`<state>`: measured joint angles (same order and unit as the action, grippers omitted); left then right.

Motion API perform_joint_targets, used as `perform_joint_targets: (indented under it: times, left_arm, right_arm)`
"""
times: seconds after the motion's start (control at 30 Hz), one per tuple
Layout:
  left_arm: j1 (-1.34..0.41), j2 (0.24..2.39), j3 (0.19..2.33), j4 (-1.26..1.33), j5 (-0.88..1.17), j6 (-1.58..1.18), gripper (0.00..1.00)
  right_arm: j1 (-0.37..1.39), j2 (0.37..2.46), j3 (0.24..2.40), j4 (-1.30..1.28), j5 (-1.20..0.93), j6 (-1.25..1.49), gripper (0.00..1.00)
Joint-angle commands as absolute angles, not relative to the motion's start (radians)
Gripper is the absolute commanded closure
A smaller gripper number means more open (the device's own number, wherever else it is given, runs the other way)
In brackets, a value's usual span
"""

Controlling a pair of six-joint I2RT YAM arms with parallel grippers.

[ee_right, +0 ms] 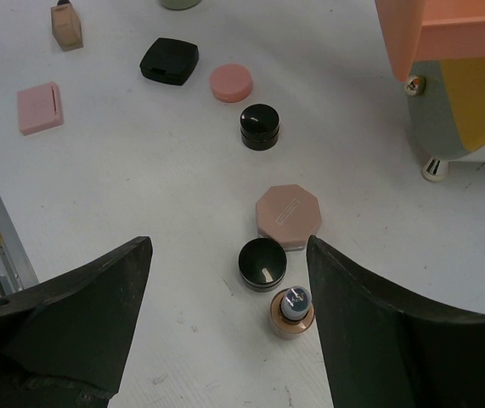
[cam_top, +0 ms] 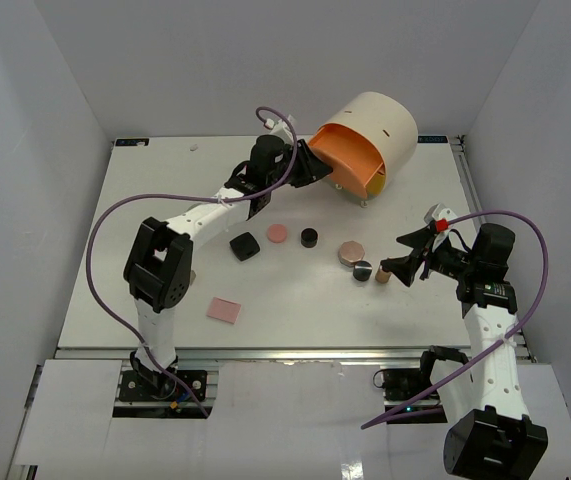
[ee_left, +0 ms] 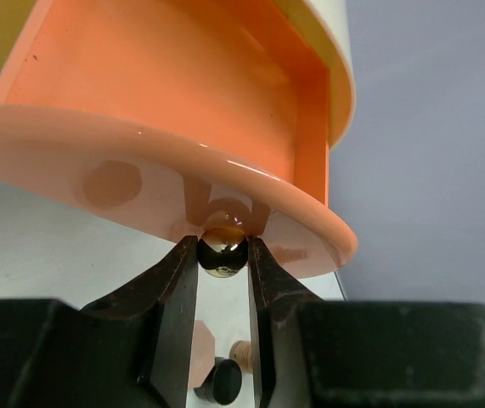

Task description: Organize the makeup

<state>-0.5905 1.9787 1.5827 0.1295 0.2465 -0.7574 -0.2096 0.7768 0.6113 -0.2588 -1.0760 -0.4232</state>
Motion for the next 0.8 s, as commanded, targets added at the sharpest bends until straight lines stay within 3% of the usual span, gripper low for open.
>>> perform_joint_targets:
  times: [0.0,0.03,0.17,0.3,0.43,0.77]
  left_arm:
    - [-0.597,1.891,1.537,0.166,0.287,-0.730,0.86]
    - [-0.597,1.890,1.533,0.170,0.288,-0.733,0.83]
    - [-0.597,1.894,1.556,0.157,0.293,-0.735,0.50]
    - [-0.597,1.893,1.583,0.142,0.300,-0.732,0.28]
    - [-0.598,1.888,1.598,0.137,0.317,-0.726,0.12]
    - [-0.597,1.824,1.533,0.146,0.341,-0.703,0.02]
  right_arm:
    - [-0.218,0.777,0.623,-0.225,-1.087,-0.438,0.20]
    - [-0.220,0.778,0.621,-0.224,-1.088,-0.439,0.20]
    - [-0.224,0.779,0.618,-0.224,-1.094,-0.446,0.19]
    - [-0.224,0.783,0.615,-0.225,-1.101,-0.449,0.17]
    - [-0.224,0.784,0.614,-0.225,-1.104,-0.451,0.16]
    - [-0.225,0.788,0.609,-0.230,-1.120,-0.469,0.13]
